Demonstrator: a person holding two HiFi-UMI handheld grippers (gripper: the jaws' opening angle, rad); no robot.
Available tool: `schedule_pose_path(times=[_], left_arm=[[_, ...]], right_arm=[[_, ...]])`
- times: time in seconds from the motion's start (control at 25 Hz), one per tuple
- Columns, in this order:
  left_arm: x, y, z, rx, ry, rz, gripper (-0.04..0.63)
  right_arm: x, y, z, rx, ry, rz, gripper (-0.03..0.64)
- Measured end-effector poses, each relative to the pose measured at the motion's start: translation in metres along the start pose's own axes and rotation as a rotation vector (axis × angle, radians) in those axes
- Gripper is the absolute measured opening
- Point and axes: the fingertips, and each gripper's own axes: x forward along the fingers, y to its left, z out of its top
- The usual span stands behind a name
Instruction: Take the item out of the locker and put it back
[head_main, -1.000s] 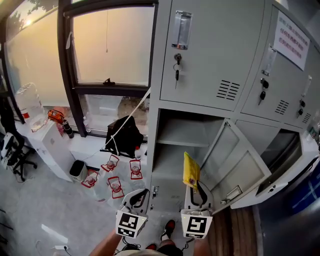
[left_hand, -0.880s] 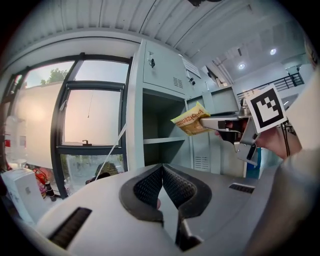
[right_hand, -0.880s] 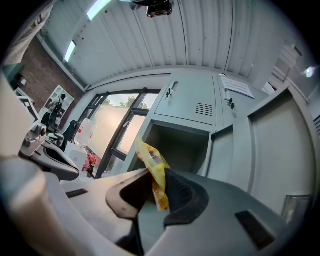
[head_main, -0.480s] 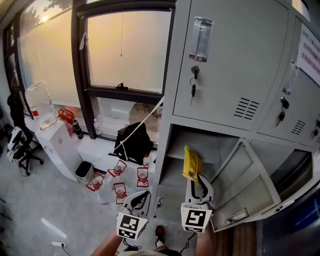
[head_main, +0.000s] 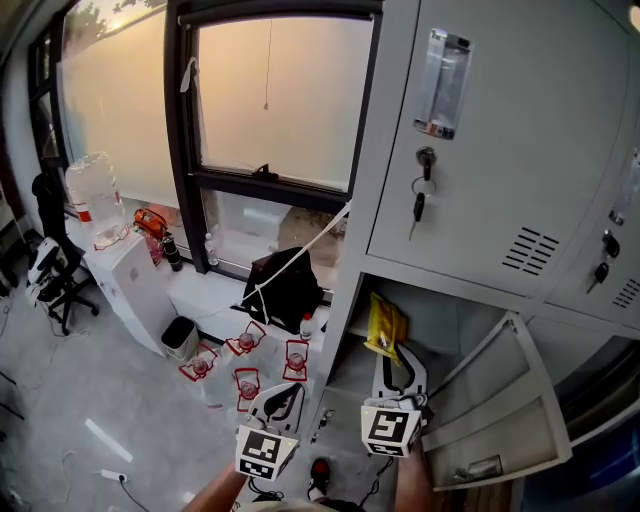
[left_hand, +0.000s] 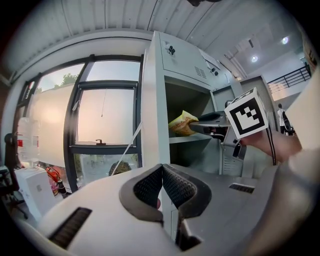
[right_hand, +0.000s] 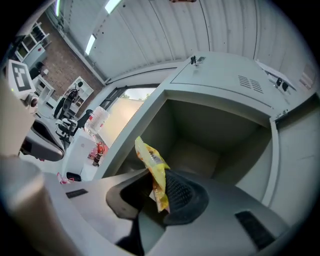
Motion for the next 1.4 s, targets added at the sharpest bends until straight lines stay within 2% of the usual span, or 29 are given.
schedule_pose_path(times=[0.44, 0.8, 1.04, 1.16, 1.24, 1.4], left_arm=[[0.012, 0.009, -0.009, -0.016, 0.024, 0.029, 0.023], [0.010, 0.011, -0.019, -0.023, 0.051, 0.034, 0.023], [0.010, 0.008, -0.024, -0.023, 0.065, 0.030, 0.023], [0.010, 0.009, -0.025, -0.026, 0.066, 0.030, 0.023], [0.010, 0.010, -0.025, -0.029, 0.068, 0.031, 0.023], [0.009, 0.011, -0.025, -0.032, 0.068, 0.034, 0.023]], right_arm=[[0.031, 0.016, -0.009, -0.116, 0.026, 0.033, 0.092], [0.037, 0.023, -0.011, -0.167, 0.038, 0.043, 0.111], [0.036, 0.026, -0.012, -0.151, 0.025, 0.042, 0.129], [0.037, 0.031, -0.013, -0.147, 0.028, 0.061, 0.171], [0.039, 0.038, -0.016, -0.140, 0.029, 0.088, 0.337], [0.039, 0.040, -0.017, -0.137, 0.028, 0.086, 0.341]])
